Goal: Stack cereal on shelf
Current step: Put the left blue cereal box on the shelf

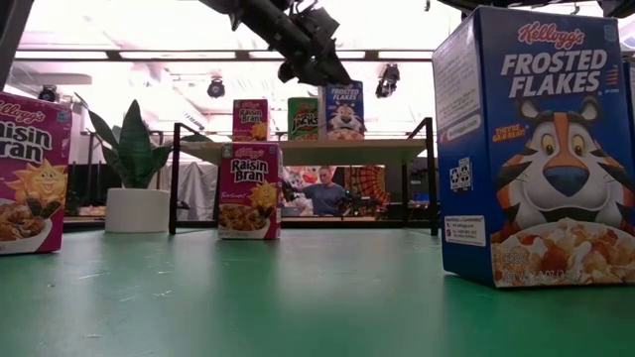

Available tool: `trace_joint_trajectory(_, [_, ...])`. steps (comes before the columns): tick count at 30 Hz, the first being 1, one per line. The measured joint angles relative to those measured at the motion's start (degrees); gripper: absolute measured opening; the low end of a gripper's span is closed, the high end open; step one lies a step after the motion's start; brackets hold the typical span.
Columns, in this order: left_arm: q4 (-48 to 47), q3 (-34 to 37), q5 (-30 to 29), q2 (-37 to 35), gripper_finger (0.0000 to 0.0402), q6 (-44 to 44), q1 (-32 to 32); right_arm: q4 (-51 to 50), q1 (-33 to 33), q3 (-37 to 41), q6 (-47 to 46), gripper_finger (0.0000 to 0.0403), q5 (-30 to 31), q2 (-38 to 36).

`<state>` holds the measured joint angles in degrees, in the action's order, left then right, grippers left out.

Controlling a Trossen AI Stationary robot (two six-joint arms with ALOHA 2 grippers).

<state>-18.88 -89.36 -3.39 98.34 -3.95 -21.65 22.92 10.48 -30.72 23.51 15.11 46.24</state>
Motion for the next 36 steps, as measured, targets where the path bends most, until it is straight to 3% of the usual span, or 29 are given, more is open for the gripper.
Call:
trace_joint_trajectory(9, [-2.1,0.0,0.0,-0.6,0.02,-0.3,0.2,0.0,0.0,0.0,0.0,0.0013,0.0,0.0])
trace_joint_trajectory(17, [-4.7,-0.1,0.0,-0.8,0.0233,-0.7,0.2,0.0,0.0,0.0,0.0,0.0013,0.1,0.0])
trace_joint_trajectory(26, [-16.8,-7.9,0.0,-1.0,0.0243,-1.6,0.3,-0.1,0.0,0.0,0.4,0.0013,3.4,0.0])
trace_joint_trajectory(36, [-20.2,-17.3,0.0,-1.0,0.0243,-4.5,0.3,-0.1,0.0,0.0,1.2,0.0013,3.5,0.0])
